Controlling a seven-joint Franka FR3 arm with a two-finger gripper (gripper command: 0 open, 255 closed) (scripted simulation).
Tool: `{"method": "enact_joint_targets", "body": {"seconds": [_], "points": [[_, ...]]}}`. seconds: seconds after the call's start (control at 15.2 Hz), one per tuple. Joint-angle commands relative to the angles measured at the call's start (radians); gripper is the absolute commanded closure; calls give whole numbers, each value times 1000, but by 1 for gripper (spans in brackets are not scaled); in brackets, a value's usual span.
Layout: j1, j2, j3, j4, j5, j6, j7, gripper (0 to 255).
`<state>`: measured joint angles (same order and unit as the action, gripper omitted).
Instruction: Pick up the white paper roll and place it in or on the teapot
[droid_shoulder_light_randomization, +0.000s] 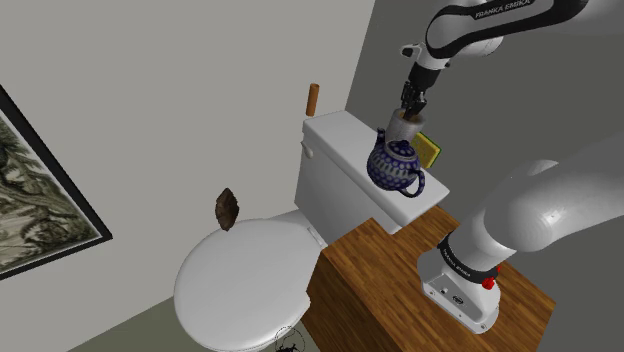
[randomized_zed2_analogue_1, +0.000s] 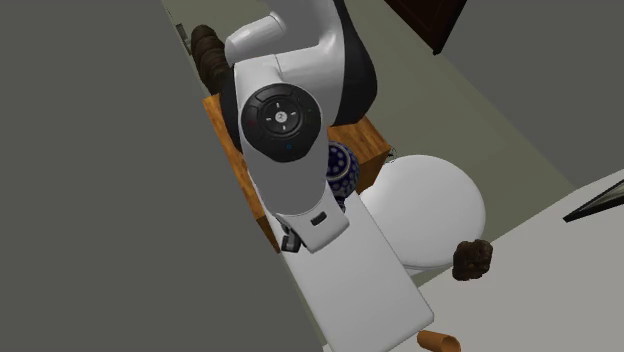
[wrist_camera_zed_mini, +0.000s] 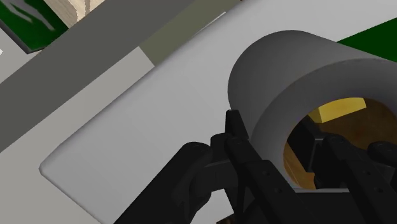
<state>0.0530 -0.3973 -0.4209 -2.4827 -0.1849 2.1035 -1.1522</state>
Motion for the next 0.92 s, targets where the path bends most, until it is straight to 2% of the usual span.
{"method": "enact_joint_targets", "body": {"seconds": [0.0, 0.86], "points": [[-1, -14, 5, 18, 0, -31, 1, 255], [2, -64, 34, 155, 8, -217, 5, 255]]}}
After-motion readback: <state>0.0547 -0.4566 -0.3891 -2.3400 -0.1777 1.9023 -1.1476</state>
